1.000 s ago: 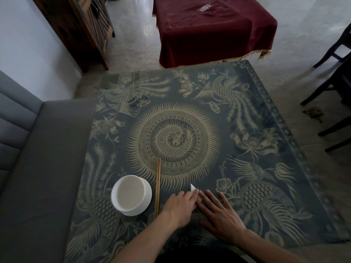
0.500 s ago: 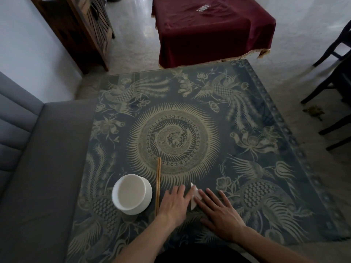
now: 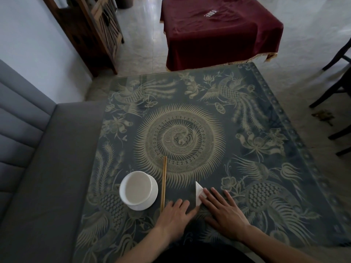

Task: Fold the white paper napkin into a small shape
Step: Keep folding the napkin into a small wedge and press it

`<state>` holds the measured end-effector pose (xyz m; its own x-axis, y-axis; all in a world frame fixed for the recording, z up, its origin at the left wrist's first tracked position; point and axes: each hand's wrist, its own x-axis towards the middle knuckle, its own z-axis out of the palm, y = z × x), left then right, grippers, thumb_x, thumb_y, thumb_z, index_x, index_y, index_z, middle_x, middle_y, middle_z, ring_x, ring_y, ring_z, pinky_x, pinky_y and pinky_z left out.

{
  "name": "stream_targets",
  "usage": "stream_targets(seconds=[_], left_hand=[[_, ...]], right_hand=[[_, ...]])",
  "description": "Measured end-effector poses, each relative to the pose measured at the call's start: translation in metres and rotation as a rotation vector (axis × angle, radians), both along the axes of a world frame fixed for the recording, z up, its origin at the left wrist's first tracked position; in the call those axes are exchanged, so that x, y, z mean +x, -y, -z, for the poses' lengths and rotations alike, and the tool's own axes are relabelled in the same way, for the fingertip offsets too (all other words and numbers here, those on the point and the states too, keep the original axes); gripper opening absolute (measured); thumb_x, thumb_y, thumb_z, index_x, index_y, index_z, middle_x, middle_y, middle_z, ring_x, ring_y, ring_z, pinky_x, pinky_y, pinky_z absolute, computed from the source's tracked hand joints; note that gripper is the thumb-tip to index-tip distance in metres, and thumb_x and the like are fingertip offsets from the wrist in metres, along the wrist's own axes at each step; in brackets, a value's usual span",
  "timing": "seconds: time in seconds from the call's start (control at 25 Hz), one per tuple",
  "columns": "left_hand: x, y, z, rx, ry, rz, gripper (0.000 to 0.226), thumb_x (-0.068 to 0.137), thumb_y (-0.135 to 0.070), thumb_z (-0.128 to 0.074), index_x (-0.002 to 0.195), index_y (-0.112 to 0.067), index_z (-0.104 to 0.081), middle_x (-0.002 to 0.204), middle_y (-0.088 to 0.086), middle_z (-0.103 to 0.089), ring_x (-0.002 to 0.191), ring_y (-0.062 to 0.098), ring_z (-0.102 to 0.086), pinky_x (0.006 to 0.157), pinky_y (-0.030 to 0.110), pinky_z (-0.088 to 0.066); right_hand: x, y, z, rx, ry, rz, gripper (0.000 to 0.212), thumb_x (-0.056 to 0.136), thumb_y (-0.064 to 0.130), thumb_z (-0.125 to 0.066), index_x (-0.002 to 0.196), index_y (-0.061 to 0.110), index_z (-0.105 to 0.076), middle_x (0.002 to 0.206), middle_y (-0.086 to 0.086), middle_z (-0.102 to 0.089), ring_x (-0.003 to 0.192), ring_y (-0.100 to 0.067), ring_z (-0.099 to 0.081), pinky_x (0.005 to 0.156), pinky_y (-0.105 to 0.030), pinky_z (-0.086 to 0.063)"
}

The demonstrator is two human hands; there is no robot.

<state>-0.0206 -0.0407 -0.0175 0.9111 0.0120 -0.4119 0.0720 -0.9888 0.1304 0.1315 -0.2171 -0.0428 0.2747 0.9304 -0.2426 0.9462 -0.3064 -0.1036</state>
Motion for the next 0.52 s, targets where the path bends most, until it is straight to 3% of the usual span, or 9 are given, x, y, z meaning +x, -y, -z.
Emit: stream_targets(seconds=[0.12,0.2,0.24,0.32,0.44,0.52], left_hand=[[-0.002,0.002,-0.001,-0.032,0.115,-0.01,0.047,0.09,-0.023,-0.047,0.137,-0.021,-0.041,0.115,0.011,-0.048,0.104,0.033,-0.047,0.08,0.046,-0.041],[0.004,0.004,-0.001,-0.06,0.201,-0.073,0.043,0.091,-0.021,-0.045,0.134,-0.02,-0.047,0.126,0.006,-0.051,0.115,0.03,-0.048,0.085,0.043,-0.043],[0.01,0.004,-0.001,-0.079,0.21,-0.099,0.052,0.09,-0.021,-0.045,0.142,-0.019,-0.04,0.14,0.005,-0.045,0.126,0.028,-0.042,0.093,0.043,-0.042],[0.022,0.005,0.001,-0.069,0.133,-0.1,0.073,0.089,-0.022,-0.044,0.154,-0.019,-0.01,0.162,0.001,-0.01,0.145,0.025,-0.01,0.11,0.046,-0.026],[0.034,0.005,0.008,-0.024,-0.033,-0.051,0.093,0.086,-0.024,-0.052,0.152,-0.023,0.015,0.16,-0.004,0.023,0.145,0.024,0.023,0.115,0.053,0.0],[0.036,0.002,0.013,-0.012,-0.093,-0.041,0.101,0.086,-0.025,-0.054,0.147,-0.026,0.026,0.157,-0.007,0.031,0.143,0.024,0.029,0.115,0.056,0.008]], right_hand=[[-0.001,0.0,0.0,-0.007,0.002,0.009,0.07,0.092,0.062,-0.044,0.151,0.027,-0.034,0.157,0.001,-0.034,0.146,-0.021,-0.023,0.113,-0.048,-0.007],[-0.001,0.0,0.001,0.003,0.011,0.01,0.068,0.093,0.062,-0.042,0.151,0.027,-0.035,0.157,0.001,-0.032,0.148,-0.021,-0.013,0.112,-0.048,-0.007],[-0.001,0.0,0.001,0.006,0.017,0.004,0.066,0.094,0.062,-0.041,0.15,0.028,-0.036,0.157,0.0,-0.031,0.148,-0.021,-0.009,0.112,-0.048,-0.006],[-0.001,-0.001,-0.001,-0.014,0.034,-0.018,0.062,0.094,0.061,-0.04,0.148,0.03,-0.04,0.156,-0.001,-0.034,0.147,-0.022,-0.016,0.111,-0.048,-0.005],[0.0,-0.001,-0.005,-0.042,0.04,-0.028,0.06,0.093,0.06,-0.041,0.146,0.034,-0.043,0.154,-0.002,-0.039,0.142,-0.024,-0.032,0.111,-0.048,-0.003],[0.001,-0.001,-0.004,-0.025,0.054,-0.03,0.06,0.092,0.061,-0.042,0.146,0.035,-0.042,0.155,-0.002,-0.036,0.148,-0.024,-0.019,0.111,-0.048,-0.001]])
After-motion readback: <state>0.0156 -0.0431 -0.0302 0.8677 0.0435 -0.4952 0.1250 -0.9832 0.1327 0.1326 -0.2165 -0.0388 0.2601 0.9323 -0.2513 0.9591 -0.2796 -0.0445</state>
